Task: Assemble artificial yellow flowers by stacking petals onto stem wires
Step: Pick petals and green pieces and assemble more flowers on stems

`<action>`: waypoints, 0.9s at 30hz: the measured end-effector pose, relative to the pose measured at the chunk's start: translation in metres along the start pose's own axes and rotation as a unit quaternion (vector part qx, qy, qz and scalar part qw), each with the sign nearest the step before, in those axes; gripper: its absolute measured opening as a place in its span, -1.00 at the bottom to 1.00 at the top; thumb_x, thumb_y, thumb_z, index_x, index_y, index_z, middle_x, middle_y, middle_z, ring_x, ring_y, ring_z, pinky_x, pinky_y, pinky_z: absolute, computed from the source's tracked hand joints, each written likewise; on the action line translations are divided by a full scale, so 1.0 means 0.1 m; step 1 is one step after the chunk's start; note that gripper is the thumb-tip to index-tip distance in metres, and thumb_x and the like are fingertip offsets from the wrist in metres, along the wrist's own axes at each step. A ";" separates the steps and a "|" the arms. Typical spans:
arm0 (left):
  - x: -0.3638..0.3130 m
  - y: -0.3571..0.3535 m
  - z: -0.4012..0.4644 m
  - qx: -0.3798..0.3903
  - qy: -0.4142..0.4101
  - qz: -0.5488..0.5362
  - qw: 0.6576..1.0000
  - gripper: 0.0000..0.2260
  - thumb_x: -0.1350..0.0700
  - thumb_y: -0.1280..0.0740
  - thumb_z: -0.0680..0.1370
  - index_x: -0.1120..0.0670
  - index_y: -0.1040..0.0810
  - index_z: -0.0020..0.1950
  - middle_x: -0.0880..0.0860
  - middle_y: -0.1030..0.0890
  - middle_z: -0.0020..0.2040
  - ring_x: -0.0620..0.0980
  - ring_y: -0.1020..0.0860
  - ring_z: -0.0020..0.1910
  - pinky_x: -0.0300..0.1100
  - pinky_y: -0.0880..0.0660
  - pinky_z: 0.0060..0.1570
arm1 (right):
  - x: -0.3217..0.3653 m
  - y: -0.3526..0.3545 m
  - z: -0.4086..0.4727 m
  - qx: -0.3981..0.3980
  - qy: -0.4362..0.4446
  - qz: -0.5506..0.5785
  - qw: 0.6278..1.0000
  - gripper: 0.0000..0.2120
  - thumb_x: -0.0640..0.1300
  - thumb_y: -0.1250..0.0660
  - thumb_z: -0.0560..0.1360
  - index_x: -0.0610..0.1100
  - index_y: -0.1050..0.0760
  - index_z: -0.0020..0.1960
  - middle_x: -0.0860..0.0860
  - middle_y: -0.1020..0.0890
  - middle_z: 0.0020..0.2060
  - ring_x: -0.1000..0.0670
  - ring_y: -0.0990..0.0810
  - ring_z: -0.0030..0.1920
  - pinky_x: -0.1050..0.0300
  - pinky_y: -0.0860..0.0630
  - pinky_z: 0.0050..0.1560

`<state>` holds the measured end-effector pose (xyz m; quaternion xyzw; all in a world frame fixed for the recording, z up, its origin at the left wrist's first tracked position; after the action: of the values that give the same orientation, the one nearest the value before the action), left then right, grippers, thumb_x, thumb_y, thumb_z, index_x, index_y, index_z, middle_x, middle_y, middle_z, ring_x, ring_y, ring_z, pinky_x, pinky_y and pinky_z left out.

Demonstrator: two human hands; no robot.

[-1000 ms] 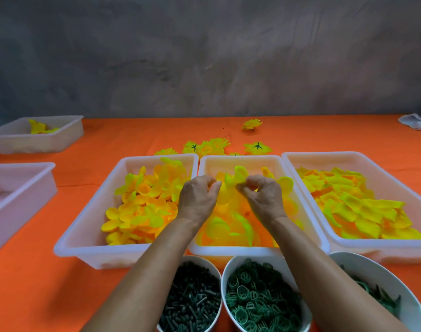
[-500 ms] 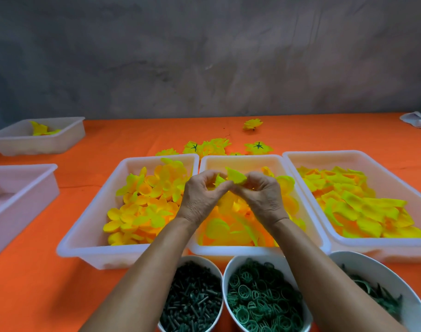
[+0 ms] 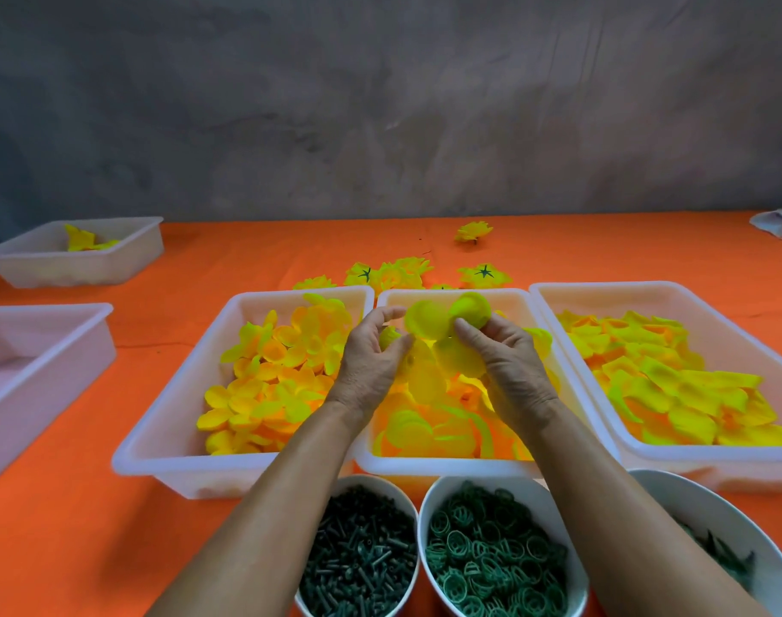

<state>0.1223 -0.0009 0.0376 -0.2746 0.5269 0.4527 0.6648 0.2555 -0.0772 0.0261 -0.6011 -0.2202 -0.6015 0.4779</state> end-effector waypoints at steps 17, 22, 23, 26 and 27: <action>0.20 0.22 0.09 -0.109 0.066 -0.202 0.971 -0.80 0.37 -0.30 0.51 0.11 -0.53 0.04 0.21 -0.52 0.05 0.16 -0.48 0.01 0.16 -0.42 0.09 | 0.30 0.40 -0.03 -0.245 0.137 -0.281 0.918 -0.71 -0.37 -0.17 0.54 -0.22 -0.61 0.11 -0.19 -0.60 0.14 -0.15 -0.51 0.23 0.10 -0.41 0.24; 0.18 0.21 0.09 -0.102 0.056 -0.196 0.974 -0.81 0.35 -0.31 0.52 0.10 -0.54 0.05 0.15 -0.53 0.03 0.15 -0.49 0.02 0.16 -0.43 0.10 | 0.32 0.28 -0.05 -0.190 0.118 -0.300 0.927 -0.80 -0.18 -0.35 0.51 -0.17 -0.62 0.11 -0.13 -0.62 0.09 -0.08 -0.54 0.16 0.01 -0.43 0.23; 0.17 0.20 0.09 -0.097 0.051 -0.187 0.976 -0.81 0.35 -0.32 0.52 0.11 -0.54 0.06 0.14 -0.53 0.03 0.15 -0.50 0.02 0.16 -0.43 0.10 | 0.32 0.16 -0.06 -0.143 0.124 -0.308 0.932 -0.79 -0.13 -0.39 0.49 -0.17 -0.63 0.09 -0.10 -0.64 0.05 -0.06 -0.55 0.14 0.04 -0.43 0.23; 0.13 0.15 0.08 -0.076 0.032 -0.156 0.984 -0.82 0.34 -0.32 0.51 0.12 -0.53 0.05 0.12 -0.54 -0.01 0.11 -0.49 -0.01 0.07 -0.44 0.02 | 0.24 -0.13 -0.12 -0.016 0.124 -0.340 0.932 -0.70 0.00 -0.48 0.37 -0.14 -0.65 0.03 -0.06 -0.66 -0.02 0.05 -0.54 0.06 0.38 -0.37 0.15; 0.11 0.13 0.07 -0.070 0.028 -0.147 0.986 -0.82 0.35 -0.32 0.51 0.12 -0.53 0.04 0.13 -0.54 -0.03 0.10 -0.48 -0.01 0.02 -0.43 -0.01 | 0.20 -0.18 -0.12 0.001 0.125 -0.363 0.923 -0.70 -0.02 -0.50 0.35 -0.14 -0.66 0.02 -0.07 -0.66 -0.02 0.03 -0.54 0.07 0.38 -0.37 0.14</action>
<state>0.1141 0.0146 0.0308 -0.4076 0.4665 0.3776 0.6883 0.2381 -0.0856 0.0486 -0.3991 -0.3626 -0.8040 0.2508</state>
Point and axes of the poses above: each hand's wrist, its own z-axis towards the middle knuckle, its own y-axis out of the back of the hand, x = y × z, the point moved 9 cm from there along z, towards the middle knuckle
